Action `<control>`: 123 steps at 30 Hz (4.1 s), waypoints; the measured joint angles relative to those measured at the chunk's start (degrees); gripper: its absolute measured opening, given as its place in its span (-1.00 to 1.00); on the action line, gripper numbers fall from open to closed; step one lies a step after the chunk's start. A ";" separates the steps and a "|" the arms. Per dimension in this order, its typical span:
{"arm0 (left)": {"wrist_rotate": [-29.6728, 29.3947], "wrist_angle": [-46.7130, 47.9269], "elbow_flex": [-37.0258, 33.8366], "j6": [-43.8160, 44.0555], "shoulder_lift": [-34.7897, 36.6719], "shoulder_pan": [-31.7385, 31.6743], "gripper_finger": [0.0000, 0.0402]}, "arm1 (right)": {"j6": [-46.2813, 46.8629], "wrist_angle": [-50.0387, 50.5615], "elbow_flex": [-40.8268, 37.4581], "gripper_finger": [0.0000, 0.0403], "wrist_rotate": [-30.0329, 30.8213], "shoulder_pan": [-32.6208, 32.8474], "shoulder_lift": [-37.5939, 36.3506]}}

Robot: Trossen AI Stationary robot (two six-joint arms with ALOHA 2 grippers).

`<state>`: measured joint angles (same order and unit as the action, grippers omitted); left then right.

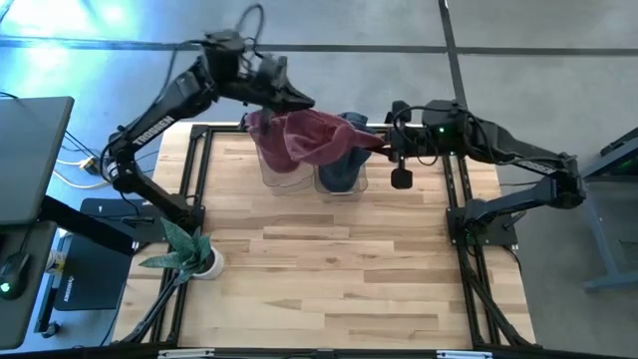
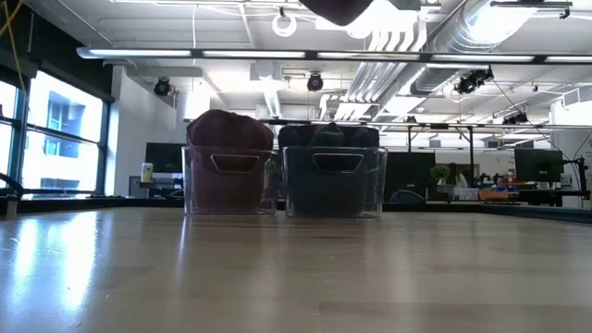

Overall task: Pick & Place hat
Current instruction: Put the red cap into the left bin

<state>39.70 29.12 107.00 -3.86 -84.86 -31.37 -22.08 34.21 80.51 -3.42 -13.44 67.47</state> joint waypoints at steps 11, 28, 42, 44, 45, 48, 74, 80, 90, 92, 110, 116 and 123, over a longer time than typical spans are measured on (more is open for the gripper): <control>2.12 2.43 -0.07 9.20 -3.33 9.30 -1.00 | -0.42 0.22 0.00 -0.94 0.17 -4.76 3.55; 3.42 -5.00 0.04 17.69 -2.91 6.55 -1.00 | 0.38 3.24 -0.02 -0.94 -6.14 -5.51 5.29; 9.24 2.80 -0.02 -2.38 3.87 -0.88 -0.69 | 6.68 -6.06 -0.02 -0.96 -30.97 -13.77 4.87; 11.97 1.53 -0.02 2.03 3.79 -0.84 -0.48 | 6.85 -6.64 -0.02 -0.97 -32.09 -14.74 4.89; 12.97 0.96 -0.02 4.49 3.75 -0.84 -0.37 | 6.81 -6.64 -0.02 -0.97 -32.11 -15.08 4.89; 16.79 1.51 0.04 6.53 3.32 -0.88 -0.01 | 6.90 -6.92 -0.02 -0.97 -32.02 -16.28 4.89; -14.15 12.26 -0.02 2.92 3.23 10.01 -0.19 | 8.15 -8.47 -0.07 -0.94 -28.48 -17.34 4.91; -13.64 8.83 -0.02 3.62 3.23 10.03 -0.80 | 8.46 -8.58 -0.07 -0.94 -28.55 -17.28 4.91; -13.28 6.97 0.02 6.15 4.00 10.03 -0.97 | 14.81 -8.94 -0.07 -0.67 -28.50 -17.30 5.35; -13.32 7.09 0.00 7.49 3.89 10.02 -0.98 | 16.99 -8.66 -0.07 -0.53 -28.59 -17.30 5.80; -33.37 29.40 0.00 6.09 4.39 9.96 -1.00 | 17.29 1.67 -0.07 0.16 -29.71 -18.17 3.67; -43.29 35.54 -0.37 -2.20 3.86 9.94 -1.00 | 17.13 1.62 -0.07 0.11 -29.73 -18.17 3.64; -46.70 33.34 -9.34 -10.65 3.87 9.96 -1.00 | 17.28 1.61 -0.07 0.07 -29.79 -18.17 3.64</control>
<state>-7.00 62.46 97.66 -14.51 -80.99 -21.41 -4.80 35.82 80.44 -33.21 -31.62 71.11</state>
